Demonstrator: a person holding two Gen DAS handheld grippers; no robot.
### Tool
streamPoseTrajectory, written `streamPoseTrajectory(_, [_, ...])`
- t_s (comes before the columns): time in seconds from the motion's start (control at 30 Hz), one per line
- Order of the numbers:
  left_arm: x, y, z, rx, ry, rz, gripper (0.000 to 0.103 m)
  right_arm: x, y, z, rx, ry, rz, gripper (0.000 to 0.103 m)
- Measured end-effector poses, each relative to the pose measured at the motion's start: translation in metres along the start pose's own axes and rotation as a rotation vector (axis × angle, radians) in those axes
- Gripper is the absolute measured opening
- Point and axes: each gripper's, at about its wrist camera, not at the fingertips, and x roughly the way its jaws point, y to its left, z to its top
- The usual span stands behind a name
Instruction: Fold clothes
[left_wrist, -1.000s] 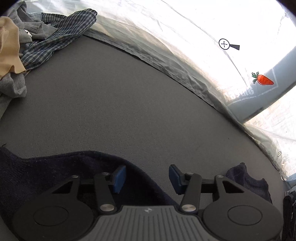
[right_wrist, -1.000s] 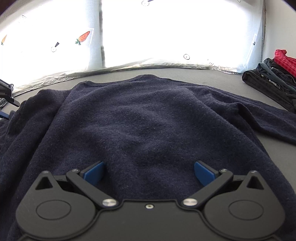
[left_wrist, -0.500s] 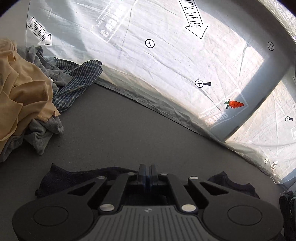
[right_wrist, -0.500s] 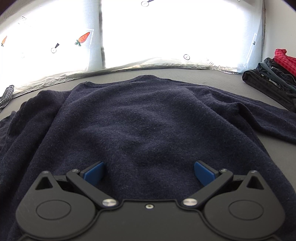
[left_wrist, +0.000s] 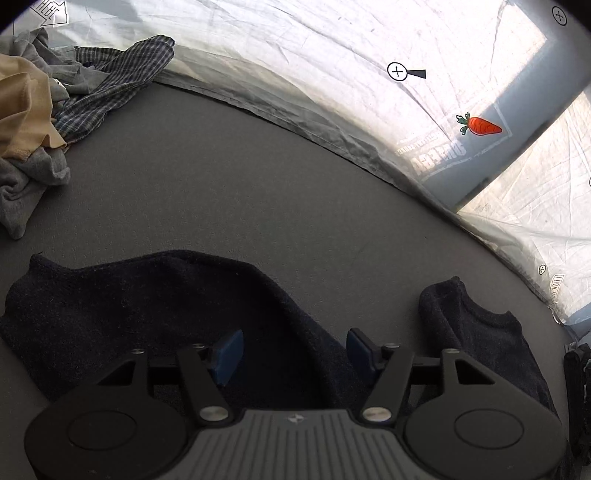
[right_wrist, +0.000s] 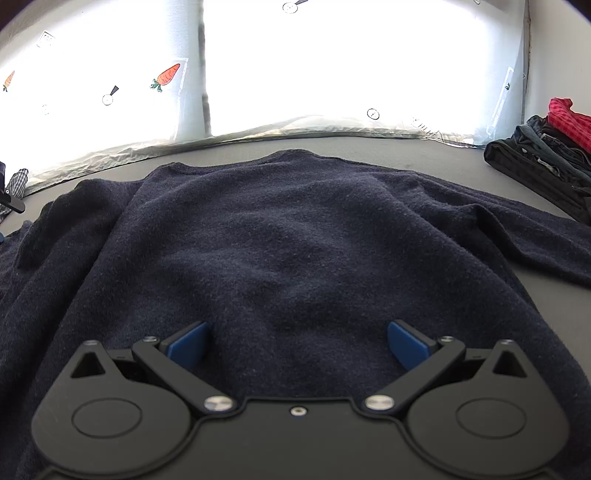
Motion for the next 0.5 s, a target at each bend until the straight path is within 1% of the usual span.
streamPoseTrajectory(0.07, [0.013, -0.001, 0.007, -0.004, 0.019, 0.004, 0.061, 0.000, 0.000, 0.000, 0.000, 0.000, -0.001, 0.103])
streamPoseTrajectory(0.13, [0.025, -0.002, 0.012, -0.011, 0.044, -0.002, 0.056, 0.000, 0.001, 0.000, -0.001, 0.000, -0.002, 0.103])
streamPoseTrajectory(0.17, [0.030, -0.003, 0.014, -0.014, 0.057, -0.006, 0.045, 0.000, 0.001, 0.000, -0.001, 0.000, -0.002, 0.103])
streamPoseTrajectory(0.2, [0.034, -0.004, 0.015, -0.018, 0.062, -0.004, 0.029, 0.000, 0.001, 0.000, -0.002, 0.000, -0.002, 0.103])
streamPoseTrajectory(0.27, [0.039, -0.006, 0.014, -0.023, 0.055, 0.011, 0.008, 0.000, 0.001, 0.001, -0.002, 0.001, -0.002, 0.103])
streamPoseTrajectory(0.3, [0.039, -0.005, 0.014, -0.030, 0.048, 0.011, 0.006, 0.000, 0.001, 0.001, -0.002, 0.001, -0.002, 0.103])
streamPoseTrajectory(0.4, [0.024, -0.003, 0.013, -0.054, -0.005, -0.013, 0.005, 0.000, 0.000, 0.001, -0.002, 0.001, -0.002, 0.103])
streamPoseTrajectory(0.5, [-0.021, -0.004, 0.011, -0.049, -0.108, -0.040, 0.004, 0.001, 0.000, 0.000, -0.001, 0.001, 0.000, 0.103])
